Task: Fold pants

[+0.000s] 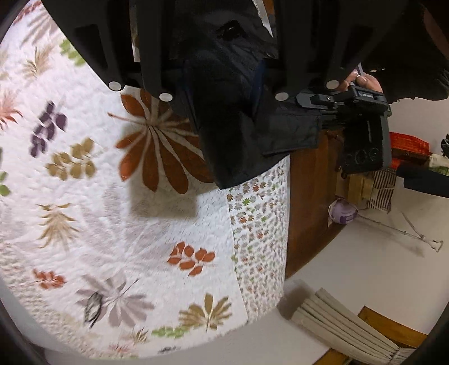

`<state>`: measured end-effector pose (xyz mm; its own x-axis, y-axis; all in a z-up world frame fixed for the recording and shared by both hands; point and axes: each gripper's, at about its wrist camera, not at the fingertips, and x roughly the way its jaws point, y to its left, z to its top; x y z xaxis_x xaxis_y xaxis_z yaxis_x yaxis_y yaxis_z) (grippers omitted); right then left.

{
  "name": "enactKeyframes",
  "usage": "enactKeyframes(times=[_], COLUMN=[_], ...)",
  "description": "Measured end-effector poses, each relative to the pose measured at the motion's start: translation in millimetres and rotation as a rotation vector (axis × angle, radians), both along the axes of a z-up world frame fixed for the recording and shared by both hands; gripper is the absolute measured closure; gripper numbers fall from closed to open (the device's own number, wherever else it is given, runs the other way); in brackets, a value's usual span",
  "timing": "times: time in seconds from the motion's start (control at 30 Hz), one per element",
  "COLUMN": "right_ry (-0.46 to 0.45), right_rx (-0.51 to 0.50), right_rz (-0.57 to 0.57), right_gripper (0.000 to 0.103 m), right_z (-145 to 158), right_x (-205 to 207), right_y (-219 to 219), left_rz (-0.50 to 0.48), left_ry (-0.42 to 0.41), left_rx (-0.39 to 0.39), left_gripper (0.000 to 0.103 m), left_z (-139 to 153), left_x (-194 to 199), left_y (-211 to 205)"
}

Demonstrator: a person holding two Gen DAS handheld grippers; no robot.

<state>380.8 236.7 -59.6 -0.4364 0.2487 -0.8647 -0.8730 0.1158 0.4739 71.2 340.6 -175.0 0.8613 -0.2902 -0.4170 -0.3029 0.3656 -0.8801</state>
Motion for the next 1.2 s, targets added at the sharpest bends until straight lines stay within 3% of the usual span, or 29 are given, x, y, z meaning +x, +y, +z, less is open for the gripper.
enactKeyframes(times=[0.33,0.53,0.8,1.2], right_ry=[-0.085,-0.125,-0.148,-0.157], right_rx=[0.089,0.120,0.159,0.215], right_rz=[-0.074,-0.123,-0.186,-0.249], right_gripper=[0.070,0.070,0.070,0.071], right_z=[77.8,109.5,134.3,145.3], right_x=[3.8,3.9,2.9,-3.2], right_y=[-76.4,-130.5,-185.1,-249.4], left_rz=[-0.110,-0.179,-0.238,-0.322], left_ry=[-0.062,-0.092,-0.109,-0.113], left_rx=[0.246,0.342,0.431,0.527], left_gripper=[0.075,0.076,0.076,0.076], left_z=[87.2,122.7,142.4,159.4], left_x=[14.8,24.5,21.6,21.1], left_y=[-68.8,-113.5,-154.1,-205.4])
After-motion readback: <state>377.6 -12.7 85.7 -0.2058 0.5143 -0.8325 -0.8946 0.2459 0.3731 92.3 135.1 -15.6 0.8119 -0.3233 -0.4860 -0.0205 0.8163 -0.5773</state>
